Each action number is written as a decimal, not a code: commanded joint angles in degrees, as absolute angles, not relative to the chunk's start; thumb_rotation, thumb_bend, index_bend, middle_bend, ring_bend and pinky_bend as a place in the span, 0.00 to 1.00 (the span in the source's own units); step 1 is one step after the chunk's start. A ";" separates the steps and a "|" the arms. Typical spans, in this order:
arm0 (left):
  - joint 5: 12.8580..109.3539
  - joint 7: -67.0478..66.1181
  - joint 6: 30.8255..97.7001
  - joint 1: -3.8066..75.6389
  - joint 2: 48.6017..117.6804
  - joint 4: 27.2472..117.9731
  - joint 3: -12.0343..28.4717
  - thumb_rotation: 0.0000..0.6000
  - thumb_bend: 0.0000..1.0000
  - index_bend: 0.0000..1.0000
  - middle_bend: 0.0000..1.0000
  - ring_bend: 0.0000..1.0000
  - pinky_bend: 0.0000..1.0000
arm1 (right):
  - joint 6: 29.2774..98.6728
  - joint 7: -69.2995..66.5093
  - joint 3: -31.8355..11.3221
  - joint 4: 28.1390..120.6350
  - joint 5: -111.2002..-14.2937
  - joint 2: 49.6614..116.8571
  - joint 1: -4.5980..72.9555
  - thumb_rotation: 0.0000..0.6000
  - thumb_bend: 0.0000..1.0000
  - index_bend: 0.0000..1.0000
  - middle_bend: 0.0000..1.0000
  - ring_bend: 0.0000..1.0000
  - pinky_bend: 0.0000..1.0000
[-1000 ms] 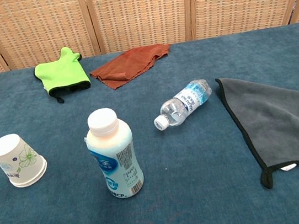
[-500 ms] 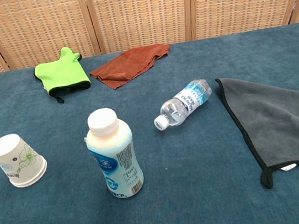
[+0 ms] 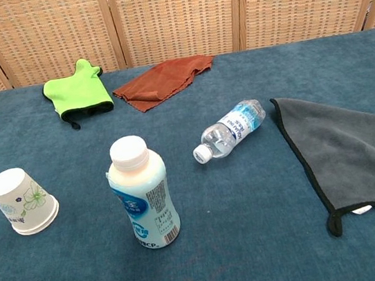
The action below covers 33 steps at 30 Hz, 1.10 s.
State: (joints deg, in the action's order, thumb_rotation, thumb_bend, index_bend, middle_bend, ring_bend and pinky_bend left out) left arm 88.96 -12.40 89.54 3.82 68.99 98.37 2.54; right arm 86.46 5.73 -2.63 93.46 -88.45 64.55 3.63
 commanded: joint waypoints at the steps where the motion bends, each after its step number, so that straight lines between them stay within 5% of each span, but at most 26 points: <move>1: 88.71 -12.12 89.02 4.27 69.02 98.74 2.86 1.00 0.24 0.00 0.00 0.00 0.00 | 86.56 5.54 -2.71 93.55 -88.31 64.41 3.51 1.00 0.12 0.00 0.00 0.00 0.00; 12: 80.85 -19.32 78.19 10.35 61.43 109.29 6.15 1.00 0.24 0.25 0.00 0.00 0.00 | 86.46 5.81 -2.71 93.63 -88.39 64.53 3.56 1.00 0.12 0.00 0.00 0.00 0.00; 25: 63.15 -29.04 64.94 19.20 57.56 116.65 8.04 1.00 0.24 0.27 0.00 0.00 0.00 | 86.24 5.87 -2.66 93.64 -88.46 64.67 3.66 1.00 0.12 0.00 0.00 0.00 0.00; 33: 56.64 -33.24 63.73 22.81 59.45 116.65 8.10 1.00 0.24 0.27 0.00 0.00 0.00 | 86.43 5.17 -2.86 93.54 -88.23 64.49 3.59 1.00 0.12 0.00 0.00 0.00 0.00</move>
State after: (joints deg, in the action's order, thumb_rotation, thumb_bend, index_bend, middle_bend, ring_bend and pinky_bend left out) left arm 57.26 -32.81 63.97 22.27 58.99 116.59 8.04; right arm 86.42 5.17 -2.86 93.55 -88.24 64.50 3.59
